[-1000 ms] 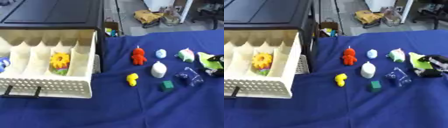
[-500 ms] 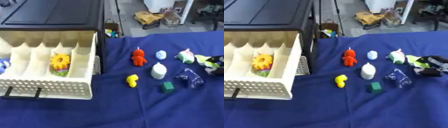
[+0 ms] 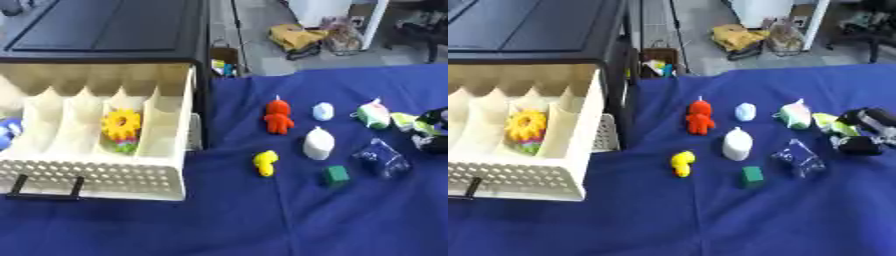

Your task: Pick up objects from table and place into drawer.

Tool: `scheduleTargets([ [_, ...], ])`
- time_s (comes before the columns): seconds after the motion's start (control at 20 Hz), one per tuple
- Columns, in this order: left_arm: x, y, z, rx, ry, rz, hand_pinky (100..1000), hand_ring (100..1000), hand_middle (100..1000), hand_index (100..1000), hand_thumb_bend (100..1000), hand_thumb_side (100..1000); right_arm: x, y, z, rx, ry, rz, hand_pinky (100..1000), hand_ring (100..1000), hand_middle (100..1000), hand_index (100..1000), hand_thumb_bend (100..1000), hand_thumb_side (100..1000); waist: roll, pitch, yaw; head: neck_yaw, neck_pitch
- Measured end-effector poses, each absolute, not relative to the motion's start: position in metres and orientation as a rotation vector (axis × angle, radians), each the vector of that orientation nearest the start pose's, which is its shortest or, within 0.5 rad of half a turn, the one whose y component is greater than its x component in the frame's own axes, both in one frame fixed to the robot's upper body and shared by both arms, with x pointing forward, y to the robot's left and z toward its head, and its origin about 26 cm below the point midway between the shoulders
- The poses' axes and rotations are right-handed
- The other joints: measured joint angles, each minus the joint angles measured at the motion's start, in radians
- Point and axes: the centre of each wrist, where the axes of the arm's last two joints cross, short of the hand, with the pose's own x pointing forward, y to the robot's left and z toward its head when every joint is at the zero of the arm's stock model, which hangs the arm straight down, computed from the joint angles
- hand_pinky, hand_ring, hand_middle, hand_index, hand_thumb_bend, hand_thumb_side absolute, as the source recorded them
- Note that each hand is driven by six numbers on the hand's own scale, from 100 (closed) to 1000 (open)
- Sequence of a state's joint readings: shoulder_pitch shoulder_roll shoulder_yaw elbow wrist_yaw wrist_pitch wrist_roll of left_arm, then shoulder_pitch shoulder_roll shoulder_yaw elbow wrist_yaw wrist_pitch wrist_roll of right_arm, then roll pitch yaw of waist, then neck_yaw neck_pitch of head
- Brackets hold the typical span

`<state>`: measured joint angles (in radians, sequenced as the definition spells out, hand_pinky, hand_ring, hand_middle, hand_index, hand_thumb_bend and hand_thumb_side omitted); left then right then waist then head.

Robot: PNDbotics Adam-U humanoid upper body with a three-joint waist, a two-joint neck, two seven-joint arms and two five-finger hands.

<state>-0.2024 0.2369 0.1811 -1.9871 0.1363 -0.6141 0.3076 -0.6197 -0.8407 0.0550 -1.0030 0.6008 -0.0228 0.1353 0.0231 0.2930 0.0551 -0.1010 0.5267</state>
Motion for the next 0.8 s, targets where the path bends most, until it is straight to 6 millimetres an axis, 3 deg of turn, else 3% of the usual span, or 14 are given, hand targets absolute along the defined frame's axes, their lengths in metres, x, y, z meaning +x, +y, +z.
scheduleTargets([
  [0.3,0.2884,0.3021,0.1739,-0.235,3.415,-0.392,436,689,575,796,187,964,0.3929,-0.4674,0.1845,-1.495,-1.315,0.948,727,790,505,631,100,169,0.0,0.0,0.0,0.0,-0.001],
  [0.55,0.2884,0.3021,0.1739,-0.235,3.417,-0.389,436,689,576,796,187,963,0.3941,-0.4644,0.1814,-1.602,-1.397,0.922,681,760,473,573,100,107,0.0,0.0,0.0,0.0,-0.001],
  [0.6,0.2884,0.3021,0.1739,-0.235,3.417,-0.388,436,689,576,796,187,963,0.3944,-0.4636,0.1806,-1.62,-1.416,0.918,668,752,469,561,100,161,0.0,0.0,0.0,0.0,-0.001],
  [0.65,0.2884,0.3021,0.1739,-0.235,3.417,-0.388,436,689,576,796,187,963,0.3947,-0.4627,0.1799,-1.639,-1.438,0.915,651,740,454,538,100,100,0.0,0.0,0.0,0.0,-0.001],
  [0.8,0.2884,0.3021,0.1739,-0.235,3.417,-0.388,435,689,576,796,187,964,0.3952,-0.4604,0.1804,-1.705,-1.521,0.899,623,721,439,497,100,100,0.0,0.0,0.0,-0.001,-0.001],
])
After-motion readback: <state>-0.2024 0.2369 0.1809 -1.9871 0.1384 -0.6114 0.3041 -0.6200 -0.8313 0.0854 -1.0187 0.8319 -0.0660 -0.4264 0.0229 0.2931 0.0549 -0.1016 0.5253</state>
